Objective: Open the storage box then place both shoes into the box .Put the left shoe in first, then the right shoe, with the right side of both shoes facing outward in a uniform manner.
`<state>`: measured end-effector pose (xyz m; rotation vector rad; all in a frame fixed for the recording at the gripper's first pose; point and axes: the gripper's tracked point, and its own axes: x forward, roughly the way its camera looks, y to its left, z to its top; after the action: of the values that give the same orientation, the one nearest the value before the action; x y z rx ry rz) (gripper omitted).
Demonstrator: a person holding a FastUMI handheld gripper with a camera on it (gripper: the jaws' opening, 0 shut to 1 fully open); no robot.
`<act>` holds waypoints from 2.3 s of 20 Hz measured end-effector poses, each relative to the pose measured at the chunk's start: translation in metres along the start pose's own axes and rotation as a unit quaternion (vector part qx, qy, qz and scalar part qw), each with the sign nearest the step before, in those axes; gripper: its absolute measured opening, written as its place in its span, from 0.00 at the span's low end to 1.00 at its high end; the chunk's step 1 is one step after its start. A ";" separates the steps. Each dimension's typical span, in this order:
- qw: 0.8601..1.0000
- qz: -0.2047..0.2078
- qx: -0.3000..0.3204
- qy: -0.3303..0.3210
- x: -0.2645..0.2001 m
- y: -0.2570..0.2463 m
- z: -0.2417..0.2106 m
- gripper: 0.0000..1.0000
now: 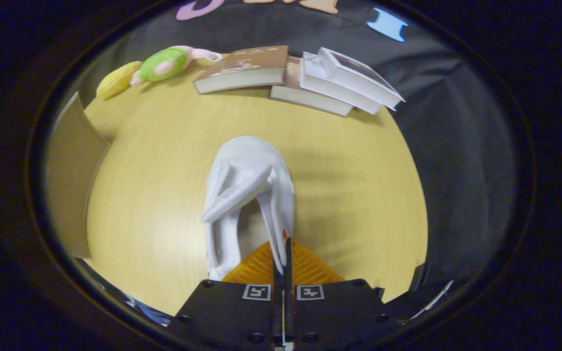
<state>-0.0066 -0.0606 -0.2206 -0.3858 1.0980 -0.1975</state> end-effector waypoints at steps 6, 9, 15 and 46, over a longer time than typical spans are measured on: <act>0.996 0.048 0.072 -0.013 -0.002 0.005 0.004 0.03; 0.991 0.085 0.103 -0.011 -0.007 0.015 0.001 0.03; 0.973 0.179 0.146 -0.021 -0.045 0.055 0.008 0.03; 0.924 0.366 0.086 -0.064 -0.243 0.360 0.113 0.03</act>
<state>-0.0259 0.3762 -0.1187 0.1827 1.0186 0.3895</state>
